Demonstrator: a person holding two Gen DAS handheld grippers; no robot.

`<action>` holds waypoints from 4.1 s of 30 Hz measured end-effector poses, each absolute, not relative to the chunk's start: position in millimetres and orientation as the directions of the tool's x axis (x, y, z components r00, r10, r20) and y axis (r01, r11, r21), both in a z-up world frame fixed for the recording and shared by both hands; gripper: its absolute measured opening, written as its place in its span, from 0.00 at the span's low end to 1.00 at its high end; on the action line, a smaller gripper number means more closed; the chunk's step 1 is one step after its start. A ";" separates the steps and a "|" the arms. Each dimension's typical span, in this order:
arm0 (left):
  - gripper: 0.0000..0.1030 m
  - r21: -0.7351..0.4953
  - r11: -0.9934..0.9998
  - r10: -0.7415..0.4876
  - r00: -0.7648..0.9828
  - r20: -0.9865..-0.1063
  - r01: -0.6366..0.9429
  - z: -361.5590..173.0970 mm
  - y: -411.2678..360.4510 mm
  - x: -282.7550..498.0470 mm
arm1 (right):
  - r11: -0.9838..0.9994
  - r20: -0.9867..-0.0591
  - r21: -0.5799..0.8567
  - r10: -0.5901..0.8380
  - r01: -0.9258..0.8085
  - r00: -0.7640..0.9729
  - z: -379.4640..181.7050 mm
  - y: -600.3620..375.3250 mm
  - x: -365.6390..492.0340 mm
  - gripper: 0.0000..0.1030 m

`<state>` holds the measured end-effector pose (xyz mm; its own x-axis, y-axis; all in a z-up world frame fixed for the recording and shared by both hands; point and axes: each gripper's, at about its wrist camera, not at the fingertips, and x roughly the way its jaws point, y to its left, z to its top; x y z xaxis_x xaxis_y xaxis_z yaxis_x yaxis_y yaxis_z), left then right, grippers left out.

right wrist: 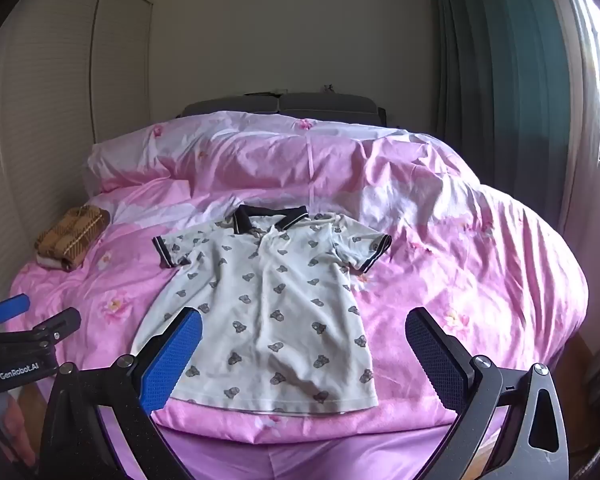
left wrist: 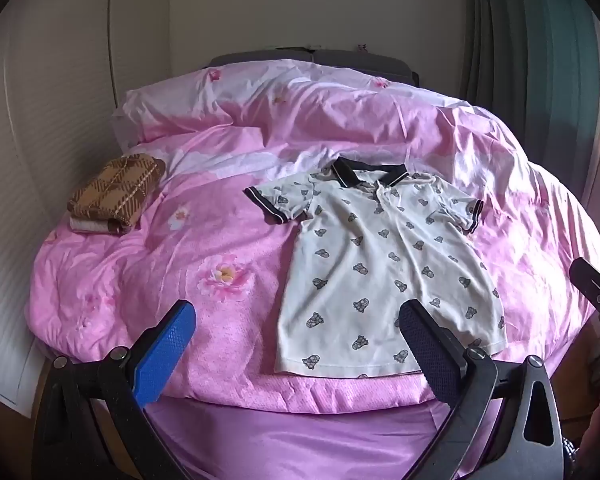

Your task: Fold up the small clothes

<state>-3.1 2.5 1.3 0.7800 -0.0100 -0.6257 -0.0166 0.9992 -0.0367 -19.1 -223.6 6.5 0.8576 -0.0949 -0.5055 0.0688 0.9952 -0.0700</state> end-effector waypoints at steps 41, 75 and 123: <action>1.00 -0.012 1.000 0.003 0.763 -0.646 -0.015 6.2 4.7 1.0 | 0.994 -0.498 -0.049 -0.112 0.101 0.860 6.0 -235.4 -16.8 1.00; 1.00 -0.012 1.000 0.003 0.764 -0.645 -0.014 6.8 6.3 1.9 | 0.993 -0.498 -0.036 -0.115 0.112 0.859 6.5 -239.9 -15.5 1.00; 1.00 -0.009 0.999 -0.030 0.804 -0.593 0.031 -33.2 -128.9 263.0 | 0.979 -0.480 0.122 -0.087 0.165 0.873 -36.3 -382.8 219.6 0.64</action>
